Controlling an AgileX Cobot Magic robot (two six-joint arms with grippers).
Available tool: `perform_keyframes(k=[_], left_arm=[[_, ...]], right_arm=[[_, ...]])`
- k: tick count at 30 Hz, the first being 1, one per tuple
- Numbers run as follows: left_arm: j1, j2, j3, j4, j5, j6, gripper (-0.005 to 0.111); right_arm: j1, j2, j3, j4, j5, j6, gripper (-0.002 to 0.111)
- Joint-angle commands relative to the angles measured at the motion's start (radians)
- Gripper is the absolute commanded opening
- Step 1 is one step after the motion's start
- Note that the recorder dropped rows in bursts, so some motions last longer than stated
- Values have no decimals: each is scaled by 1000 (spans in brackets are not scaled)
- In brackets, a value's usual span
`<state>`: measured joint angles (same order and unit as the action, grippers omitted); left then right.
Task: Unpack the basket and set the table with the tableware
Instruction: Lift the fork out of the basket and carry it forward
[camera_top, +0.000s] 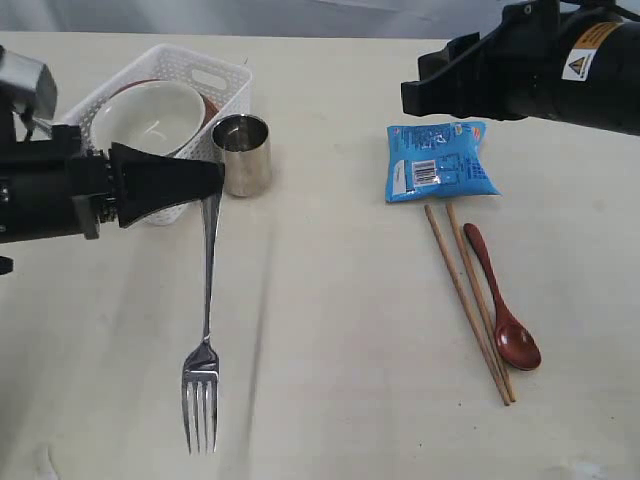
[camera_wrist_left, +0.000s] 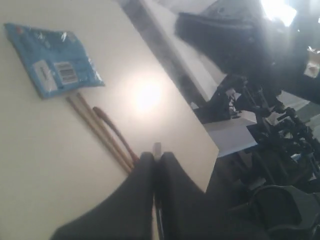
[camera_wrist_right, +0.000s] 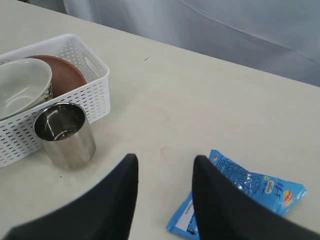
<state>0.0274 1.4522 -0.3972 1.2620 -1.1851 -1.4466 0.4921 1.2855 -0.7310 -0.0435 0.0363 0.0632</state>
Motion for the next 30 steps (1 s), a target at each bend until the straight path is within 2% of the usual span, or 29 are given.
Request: perform_keyframes(k=[1, 4, 8, 12, 15, 30], left_arm=[[19, 176, -70, 61, -36, -27, 0], [19, 325, -125, 50, -36, -27, 0], [19, 387, -132, 46, -36, 16, 0], [19, 387, -132, 6, -36, 34, 0], [19, 387, -134, 5, 94, -28, 0], [19, 387, -134, -1, 176, -15, 0]], right_arm=[[2, -2, 0, -4, -1, 4, 36], [2, -2, 0, -4, -1, 26, 36], [2, -2, 0, -4, -1, 26, 36], [2, -2, 0, -4, -1, 26, 36], [2, -2, 0, -4, -1, 26, 36], [2, -2, 0, -4, -3, 57, 36]])
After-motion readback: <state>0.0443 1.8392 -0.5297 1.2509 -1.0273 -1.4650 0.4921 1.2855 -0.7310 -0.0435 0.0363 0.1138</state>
